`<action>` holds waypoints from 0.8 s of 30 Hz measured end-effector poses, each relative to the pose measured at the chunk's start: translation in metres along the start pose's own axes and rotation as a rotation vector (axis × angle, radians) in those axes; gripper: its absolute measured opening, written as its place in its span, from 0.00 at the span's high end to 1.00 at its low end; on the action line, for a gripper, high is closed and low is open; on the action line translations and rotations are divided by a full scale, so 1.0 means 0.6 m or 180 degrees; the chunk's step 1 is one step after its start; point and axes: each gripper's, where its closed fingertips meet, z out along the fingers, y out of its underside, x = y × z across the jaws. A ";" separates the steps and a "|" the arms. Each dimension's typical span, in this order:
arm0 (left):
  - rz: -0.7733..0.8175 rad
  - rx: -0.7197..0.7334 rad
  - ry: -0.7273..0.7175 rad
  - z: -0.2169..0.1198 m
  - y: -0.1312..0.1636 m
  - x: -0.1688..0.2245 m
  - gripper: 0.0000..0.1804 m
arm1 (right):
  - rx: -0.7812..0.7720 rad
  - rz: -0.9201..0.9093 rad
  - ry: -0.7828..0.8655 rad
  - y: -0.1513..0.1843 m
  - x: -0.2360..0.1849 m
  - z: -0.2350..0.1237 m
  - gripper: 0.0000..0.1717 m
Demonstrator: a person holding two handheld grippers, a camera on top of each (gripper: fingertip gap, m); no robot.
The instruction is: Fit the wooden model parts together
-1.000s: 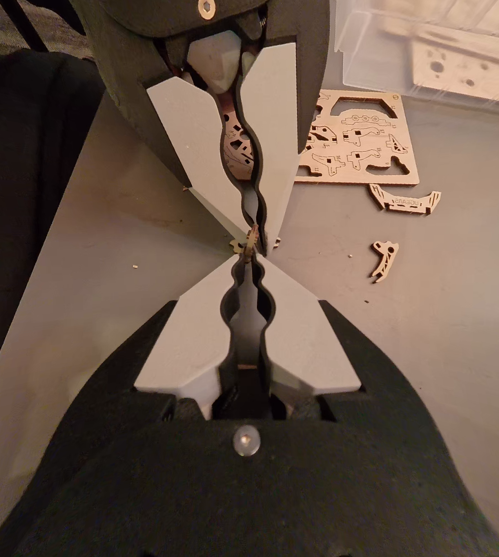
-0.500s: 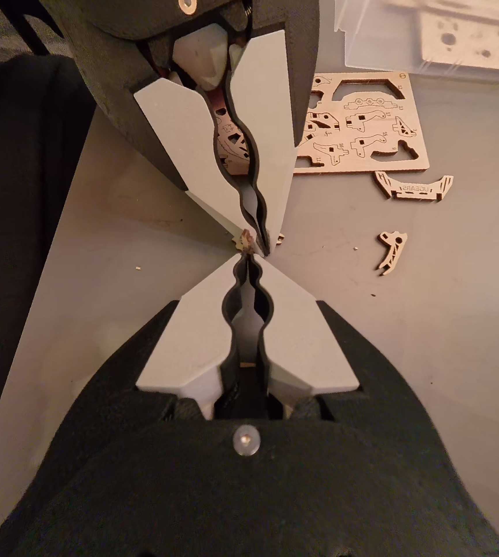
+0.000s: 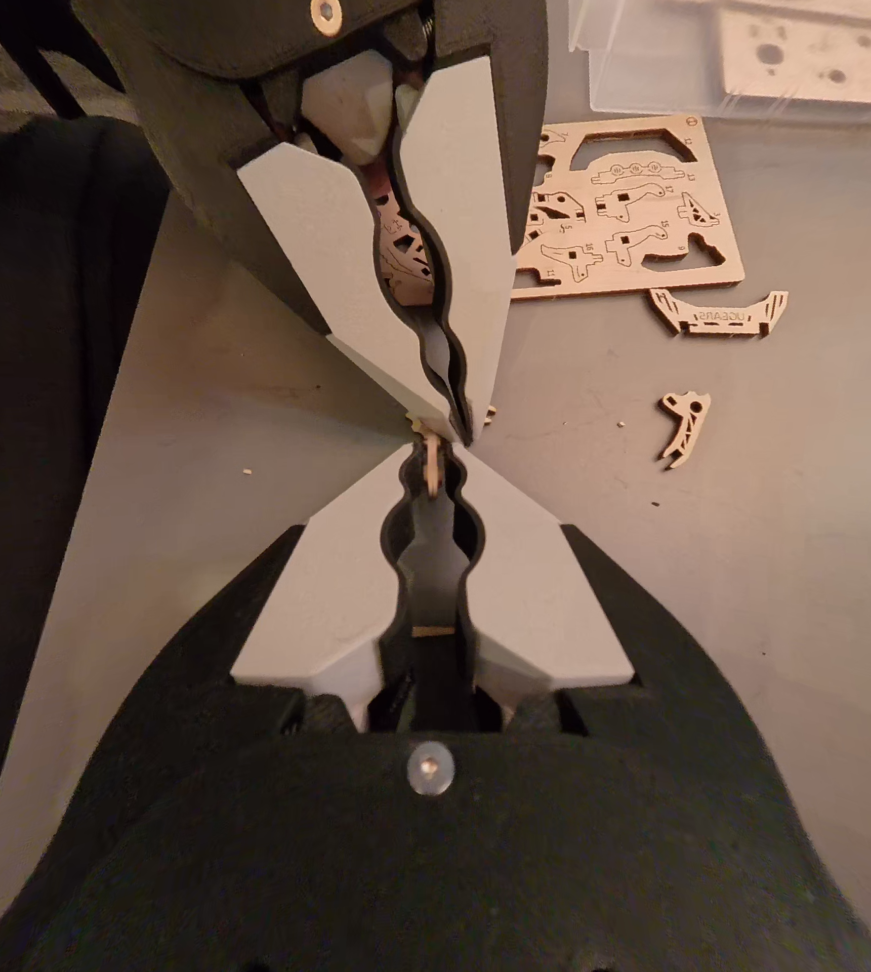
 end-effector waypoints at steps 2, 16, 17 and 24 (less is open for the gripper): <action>0.0003 0.0008 -0.0001 0.000 0.000 0.000 1.00 | 0.0009 -0.0007 0.0000 0.000 -0.004 -0.001 0.96; -0.0136 0.0143 -0.0028 -0.027 -0.011 -0.020 1.00 | -0.0111 -0.0103 0.0228 0.014 0.002 -0.024 0.94; -0.0140 0.0128 -0.0005 -0.026 -0.008 -0.018 1.00 | -0.0156 -0.0134 0.0234 0.016 0.002 -0.020 0.94; -0.0201 0.0162 -0.0020 -0.027 -0.005 -0.019 0.99 | 0.0034 0.0031 0.0134 0.003 0.000 -0.018 0.99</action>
